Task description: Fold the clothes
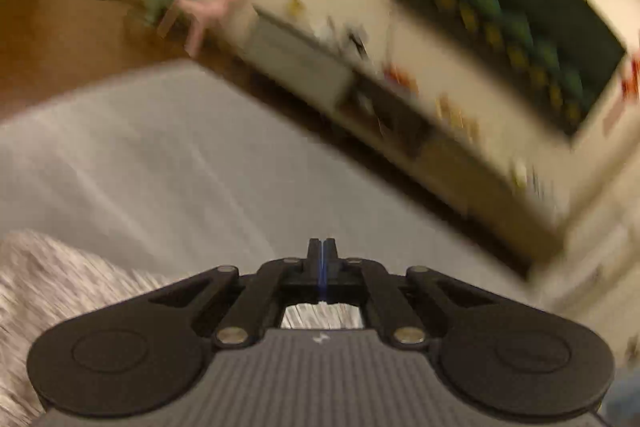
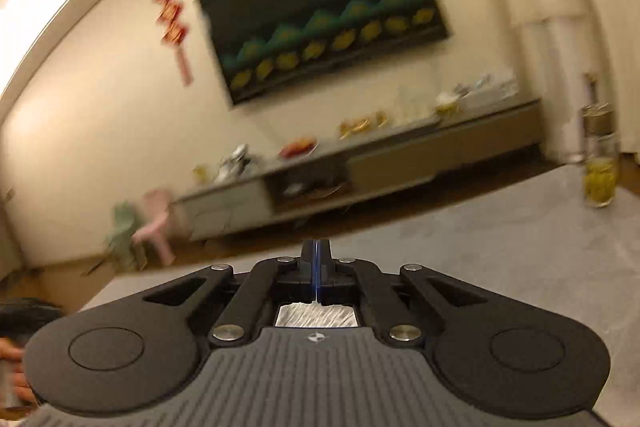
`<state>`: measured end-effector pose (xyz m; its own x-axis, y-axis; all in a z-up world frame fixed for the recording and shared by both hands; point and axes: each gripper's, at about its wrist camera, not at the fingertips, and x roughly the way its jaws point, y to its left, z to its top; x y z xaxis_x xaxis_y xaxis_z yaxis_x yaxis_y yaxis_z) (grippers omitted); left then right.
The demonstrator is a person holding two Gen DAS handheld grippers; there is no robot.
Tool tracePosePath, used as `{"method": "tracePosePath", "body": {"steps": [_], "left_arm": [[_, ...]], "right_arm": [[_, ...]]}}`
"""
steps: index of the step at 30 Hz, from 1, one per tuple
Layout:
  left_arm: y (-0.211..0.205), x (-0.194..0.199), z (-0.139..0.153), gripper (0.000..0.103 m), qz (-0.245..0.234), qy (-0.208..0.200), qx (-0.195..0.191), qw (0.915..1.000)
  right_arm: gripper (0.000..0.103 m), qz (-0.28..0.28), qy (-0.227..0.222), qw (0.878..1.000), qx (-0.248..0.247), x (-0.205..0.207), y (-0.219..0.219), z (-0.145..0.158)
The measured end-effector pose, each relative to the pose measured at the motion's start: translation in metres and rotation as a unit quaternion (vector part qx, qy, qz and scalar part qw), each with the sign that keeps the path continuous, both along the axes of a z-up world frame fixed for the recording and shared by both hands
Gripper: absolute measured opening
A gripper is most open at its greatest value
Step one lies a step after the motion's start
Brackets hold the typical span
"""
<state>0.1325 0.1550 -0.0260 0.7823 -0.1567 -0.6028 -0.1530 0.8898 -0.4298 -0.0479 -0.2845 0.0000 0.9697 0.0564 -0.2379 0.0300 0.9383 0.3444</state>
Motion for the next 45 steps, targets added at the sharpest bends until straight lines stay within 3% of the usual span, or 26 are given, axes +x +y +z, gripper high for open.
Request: {"method": "tracePosePath", "body": {"steps": [1, 2, 3, 4, 5, 6, 9, 13, 14, 16, 17, 18, 20, 24, 26, 28, 31, 37, 40, 42, 44, 45], "left_arm": [[0.000, 0.000, -0.002, 0.000, -0.009, 0.008, -0.002, 0.9999], [0.000, 0.000, -0.004, 0.009, -0.017, 0.016, -0.004, 0.9997], [0.000, 0.000, -0.006, 0.024, -0.026, 0.025, -0.006, 0.9994], [0.000, 0.000, -0.008, 0.034, -0.034, 0.033, -0.008, 0.9989], [0.000, 0.000, -0.010, 0.054, -0.043, 0.041, -0.010, 0.9982], [0.000, 0.001, -0.012, 0.067, -0.051, 0.049, -0.012, 0.9974], [-0.042, 0.012, -0.030, 0.074, -0.089, 0.076, 0.035, 0.9925], [-0.086, 0.022, -0.053, 0.086, -0.098, 0.100, 0.118, 0.9831], [-0.093, 0.024, -0.057, 0.083, -0.093, 0.096, 0.147, 0.9801], [-0.099, 0.024, -0.059, 0.050, -0.089, 0.081, 0.178, 0.9766], [-0.093, 0.023, -0.058, 0.012, -0.090, 0.080, 0.165, 0.9789], [-0.086, 0.022, -0.056, 0.001, -0.092, 0.080, 0.149, 0.9814], [-0.059, 0.021, -0.045, 0.001, -0.071, 0.067, 0.104, 0.9898], [0.009, -0.001, 0.007, 0.001, -0.004, -0.020, -0.002, 0.9998], [0.049, -0.025, 0.035, 0.001, 0.039, -0.090, -0.058, 0.9935], [0.089, -0.053, 0.060, 0.001, 0.086, -0.162, -0.104, 0.9776], [0.135, -0.075, 0.068, 0.001, 0.135, -0.186, -0.115, 0.9664], [0.154, -0.077, 0.048, 0.001, 0.121, -0.141, -0.109, 0.9766], [0.149, -0.077, 0.045, 0.001, 0.119, -0.157, -0.110, 0.9744], [0.142, -0.073, 0.044, 0.001, 0.116, -0.175, -0.119, 0.9704], [0.135, -0.076, 0.044, 0.001, 0.110, -0.194, -0.122, 0.9672], [0.133, -0.077, 0.046, 0.001, 0.108, -0.204, -0.123, 0.9653]], "right_arm": [[0.004, 0.000, 0.024, 1.000, 0.004, 0.007, 0.000, -0.009], [0.009, 0.006, 0.062, 0.998, 0.013, 0.018, -0.001, -0.021], [0.031, 0.010, 0.101, 0.995, 0.024, 0.028, -0.001, -0.034], [0.061, 0.013, 0.138, 0.990, 0.036, 0.036, 0.000, -0.047], [0.070, 0.019, 0.168, 0.984, 0.046, 0.043, 0.002, -0.059], [0.075, 0.025, 0.191, 0.980, 0.052, 0.048, 0.005, -0.069], [0.088, 0.048, 0.215, 0.975, 0.025, 0.053, 0.022, -0.077], [0.089, 0.056, 0.227, 0.972, -0.034, 0.055, 0.039, -0.081], [0.089, 0.057, 0.234, 0.970, -0.040, 0.057, 0.039, -0.084], [0.089, 0.056, 0.248, 0.966, -0.045, 0.059, 0.036, -0.089], [0.089, 0.052, 0.252, 0.965, -0.046, 0.060, 0.033, -0.092], [0.089, 0.048, 0.255, 0.965, -0.044, 0.062, 0.029, -0.095], [0.089, 0.039, 0.260, 0.964, -0.034, 0.067, 0.019, -0.100], [0.089, 0.035, 0.264, 0.964, -0.001, 0.073, 0.005, -0.106], [0.089, 0.041, 0.262, 0.964, 0.014, 0.073, 0.003, -0.106], [0.089, 0.050, 0.254, 0.966, 0.014, 0.070, 0.004, -0.103], [0.091, 0.065, 0.239, 0.969, -0.003, 0.064, 0.011, -0.096], [0.097, 0.175, 0.196, 0.961, -0.084, 0.049, 0.065, -0.089], [0.102, 0.222, 0.185, 0.947, -0.141, 0.042, 0.101, -0.088], [0.102, 0.216, 0.192, 0.933, -0.215, 0.042, 0.123, -0.097], [0.091, 0.192, 0.203, 0.923, -0.263, 0.048, 0.133, -0.108], [0.076, 0.181, 0.205, 0.927, -0.257, 0.053, 0.129, -0.109]]}}
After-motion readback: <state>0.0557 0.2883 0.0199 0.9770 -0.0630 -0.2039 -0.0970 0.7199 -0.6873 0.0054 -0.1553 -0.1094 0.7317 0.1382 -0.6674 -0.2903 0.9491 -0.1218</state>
